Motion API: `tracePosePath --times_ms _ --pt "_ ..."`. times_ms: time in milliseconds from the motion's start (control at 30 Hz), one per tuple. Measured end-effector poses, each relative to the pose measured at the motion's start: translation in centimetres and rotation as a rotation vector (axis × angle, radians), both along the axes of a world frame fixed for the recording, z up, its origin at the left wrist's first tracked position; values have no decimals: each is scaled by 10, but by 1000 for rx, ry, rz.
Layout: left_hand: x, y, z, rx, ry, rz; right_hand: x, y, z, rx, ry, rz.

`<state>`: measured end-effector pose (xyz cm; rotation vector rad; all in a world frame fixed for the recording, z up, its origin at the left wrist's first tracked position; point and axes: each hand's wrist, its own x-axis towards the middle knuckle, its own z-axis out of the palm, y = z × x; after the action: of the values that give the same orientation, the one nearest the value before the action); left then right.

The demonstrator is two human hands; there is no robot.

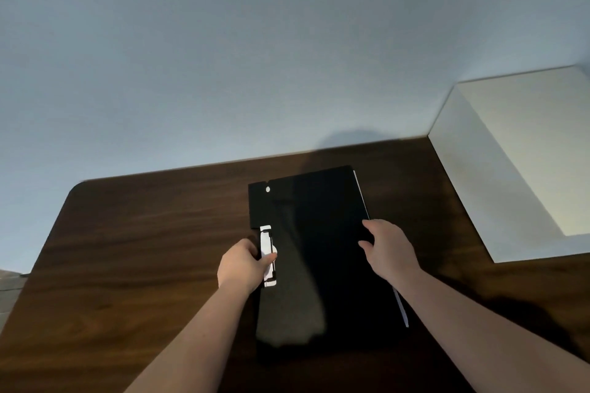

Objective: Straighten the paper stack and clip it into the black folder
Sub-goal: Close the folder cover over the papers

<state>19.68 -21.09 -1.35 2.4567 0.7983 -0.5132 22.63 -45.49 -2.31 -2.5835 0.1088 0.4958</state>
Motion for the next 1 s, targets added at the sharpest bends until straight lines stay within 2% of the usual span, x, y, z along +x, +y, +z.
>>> tracePosePath --times_ms 200,300,633,1000 --pt "15 -35 -5 -69 -99 -35 -3 -12 -3 -193 -185 129" --pt "27 -61 -7 -114 -145 -47 -6 -19 -9 -198 -206 172" --pt "81 -123 -15 -107 -209 -166 26 -57 -26 -199 -236 -13" --pt "98 -143 -21 -106 -294 -298 45 -79 -39 -213 -277 -34"
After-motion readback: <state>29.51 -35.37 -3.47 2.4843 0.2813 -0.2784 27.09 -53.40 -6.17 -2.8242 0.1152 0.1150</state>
